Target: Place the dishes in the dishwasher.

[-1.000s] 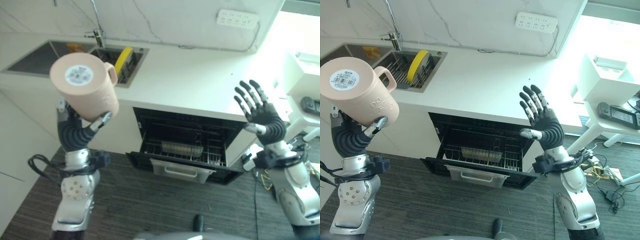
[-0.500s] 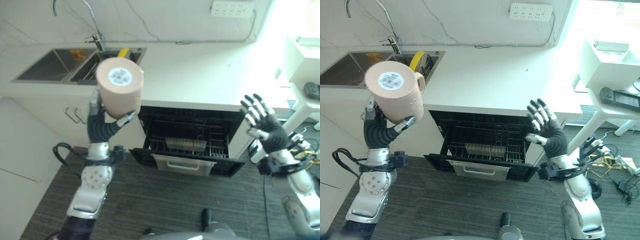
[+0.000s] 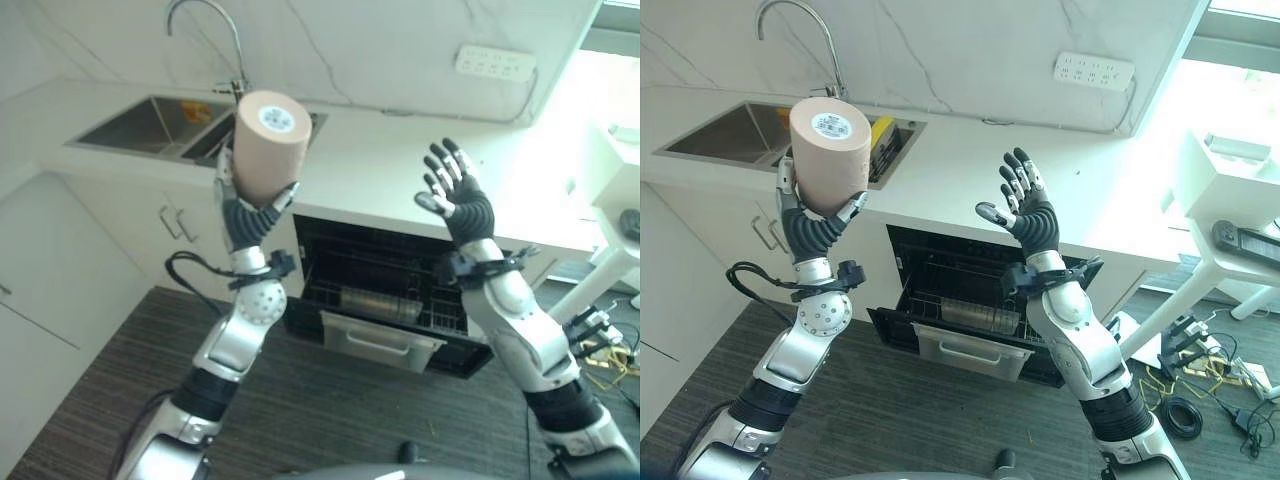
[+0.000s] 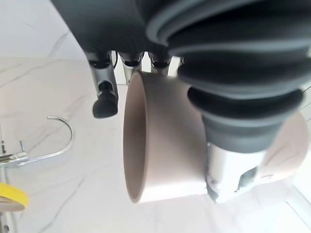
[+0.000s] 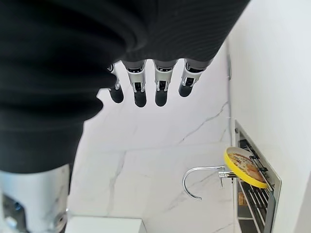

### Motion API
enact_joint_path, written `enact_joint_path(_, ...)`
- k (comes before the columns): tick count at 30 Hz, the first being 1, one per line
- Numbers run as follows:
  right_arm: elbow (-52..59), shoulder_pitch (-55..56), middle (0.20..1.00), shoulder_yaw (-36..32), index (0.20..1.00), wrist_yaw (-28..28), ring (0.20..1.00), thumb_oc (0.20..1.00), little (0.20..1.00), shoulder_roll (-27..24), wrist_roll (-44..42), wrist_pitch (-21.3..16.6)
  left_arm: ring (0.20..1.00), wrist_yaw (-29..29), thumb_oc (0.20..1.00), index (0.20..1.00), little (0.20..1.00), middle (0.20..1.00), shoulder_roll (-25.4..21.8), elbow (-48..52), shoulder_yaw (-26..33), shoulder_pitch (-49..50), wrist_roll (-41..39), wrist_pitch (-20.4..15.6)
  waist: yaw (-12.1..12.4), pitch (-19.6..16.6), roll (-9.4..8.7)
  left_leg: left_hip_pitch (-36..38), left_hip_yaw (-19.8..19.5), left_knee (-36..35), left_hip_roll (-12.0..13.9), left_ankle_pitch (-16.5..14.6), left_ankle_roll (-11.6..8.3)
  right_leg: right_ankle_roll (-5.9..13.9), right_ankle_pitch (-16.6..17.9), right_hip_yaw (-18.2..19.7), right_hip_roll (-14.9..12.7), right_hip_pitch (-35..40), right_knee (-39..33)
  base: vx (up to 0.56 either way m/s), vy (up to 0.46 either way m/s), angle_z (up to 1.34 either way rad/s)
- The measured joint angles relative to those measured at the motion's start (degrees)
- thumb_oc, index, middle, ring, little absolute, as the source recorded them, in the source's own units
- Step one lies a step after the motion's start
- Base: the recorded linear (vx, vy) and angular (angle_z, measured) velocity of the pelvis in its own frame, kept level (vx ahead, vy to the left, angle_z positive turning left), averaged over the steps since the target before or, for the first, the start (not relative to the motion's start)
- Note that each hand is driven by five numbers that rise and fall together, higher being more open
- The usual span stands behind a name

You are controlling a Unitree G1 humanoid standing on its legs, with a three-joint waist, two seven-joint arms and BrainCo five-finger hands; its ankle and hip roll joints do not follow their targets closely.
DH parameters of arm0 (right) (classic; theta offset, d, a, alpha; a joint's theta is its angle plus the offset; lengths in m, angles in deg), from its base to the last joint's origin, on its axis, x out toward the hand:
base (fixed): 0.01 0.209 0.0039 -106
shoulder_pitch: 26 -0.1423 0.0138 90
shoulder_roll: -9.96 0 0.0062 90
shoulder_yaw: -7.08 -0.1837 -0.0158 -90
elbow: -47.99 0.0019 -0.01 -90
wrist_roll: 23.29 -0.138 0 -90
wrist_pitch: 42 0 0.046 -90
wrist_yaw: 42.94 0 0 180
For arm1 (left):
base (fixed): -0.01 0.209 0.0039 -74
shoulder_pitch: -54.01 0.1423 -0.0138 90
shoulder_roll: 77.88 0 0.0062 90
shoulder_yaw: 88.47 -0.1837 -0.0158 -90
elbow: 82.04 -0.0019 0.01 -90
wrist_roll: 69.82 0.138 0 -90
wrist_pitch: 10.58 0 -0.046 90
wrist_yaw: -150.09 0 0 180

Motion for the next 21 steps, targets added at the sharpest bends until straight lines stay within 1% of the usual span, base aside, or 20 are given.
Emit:
enact_joint_path(2,0.68,-0.83,1.000,0.05,1.000,1.13,1.000,1.000,1.000,1.23,0.22,0.98,0.200,-0.38,0.200,0.200,0.200,0.200,0.96,0.00,-0.57,-0.02,0.01,0.41,0.13,-0.42,-0.03,-0.01,-0.08,-0.01,0.00,-0.01,0.01,-0.02,0.00,0.02,0.00,0.23,0.00,0.05,-0.005,0.02)
enact_joint_path(5,0.92,-0.99,1.000,0.23,1.000,2.34,1.000,1.000,1.000,1.27,0.65,1.65,0.200,-0.29,0.200,0.200,0.200,0.200,0.93,0.01,-2.24,-0.04,0.03,1.15,0.22,-0.85,-0.29,-0.03,-0.13,0.00,-0.01,0.03,-0.02,-0.02,0.00,-0.02,0.02,0.24,0.01,0.02,-0.005,0.01)
enact_joint_path(7,1.16,-2.66,1.000,1.15,1.000,3.07,1.000,1.000,1.000,1.24,3.03,3.35,0.200,1.12,0.200,0.200,0.200,0.200,0.97,0.44,-2.32,-0.33,0.02,2.56,0.33,-0.91,-0.38,-0.05,-0.27,0.00,0.00,0.18,-0.23,-0.02,0.01,-0.07,0.02,0.26,0.01,0.04,-0.011,0.01)
enact_joint_path(10,2.37,-3.33,1.000,2.27,1.000,2.52,1.000,1.000,1.000,1.23,4.51,3.66,0.200,2.71,0.200,0.200,0.200,0.200,0.78,0.70,-2.31,-0.33,0.01,3.77,0.44,-0.93,-0.38,-0.04,-0.63,0.00,-0.01,0.18,-0.24,-0.03,-0.01,-0.21,-0.01,0.37,0.01,0.04,-0.004,0.03)
enact_joint_path(12,2.33,-4.14,1.000,2.96,1.000,2.19,1.000,1.000,1.000,1.37,4.52,3.75,0.200,3.41,0.200,0.200,0.200,0.200,0.79,0.67,-2.51,-0.34,0.02,3.89,0.52,-0.93,-0.38,-0.06,-1.07,0.00,0.00,0.19,-0.24,-0.05,-0.03,-0.55,-0.02,0.59,0.01,0.04,-0.015,0.10)
enact_joint_path(14,2.23,-4.76,1.000,4.40,1.000,1.75,1.000,1.000,1.000,1.78,5.13,3.76,0.200,4.72,0.200,0.200,0.200,0.200,0.35,0.69,-4.39,-0.41,1.15,3.89,1.02,-1.13,-0.34,-0.16,-1.41,0.01,0.07,0.20,-0.24,-0.09,-0.06,-1.17,-0.01,0.87,0.01,0.04,-0.020,0.12)
enact_joint_path(16,2.20,-6.17,1.000,5.21,1.000,1.05,1.000,1.000,1.000,2.21,5.55,4.92,0.200,5.12,0.200,0.200,0.200,0.200,0.30,0.68,-4.91,-0.42,2.32,3.97,1.42,-1.14,-0.35,-0.11,-1.41,0.01,0.06,0.22,-0.27,-0.09,-0.06,-1.16,-0.01,0.85,0.01,0.04,-0.012,0.00)
enact_joint_path(18,2.12,-7.83,1.000,6.87,1.000,0.71,1.000,1.000,1.000,2.28,5.54,5.02,0.200,5.23,0.200,0.200,0.200,0.200,0.20,0.67,-5.08,-0.42,2.32,4.00,1.60,-1.34,-0.33,-0.14,-1.42,0.01,0.07,0.22,-0.27,-0.09,-0.06,-1.20,-0.01,0.88,0.01,0.05,-0.014,0.01)
enact_joint_path(20,1.40,-8.49,1.000,7.08,1.000,0.74,1.000,1.000,1.000,2.54,5.45,5.43,0.200,5.80,0.200,0.200,0.200,0.200,0.17,0.66,-5.82,-0.42,2.28,4.00,1.81,-1.78,-0.44,-0.16,-1.48,0.01,0.08,0.21,-0.26,-0.12,-0.12,-1.33,-0.01,0.98,0.01,0.04,-0.010,0.03)
enact_joint_path(21,0.10,-8.67,1.000,7.08,1.000,0.56,1.000,1.000,1.000,3.60,5.36,5.55,0.200,6.36,0.200,0.200,0.200,0.200,0.09,0.65,-6.92,-0.42,2.26,3.98,2.24,-2.23,-0.57,-0.14,-1.54,0.01,0.08,0.22,-0.27,-0.13,-0.17,-1.39,-0.01,1.02,0.01,0.03,-0.003,0.02)
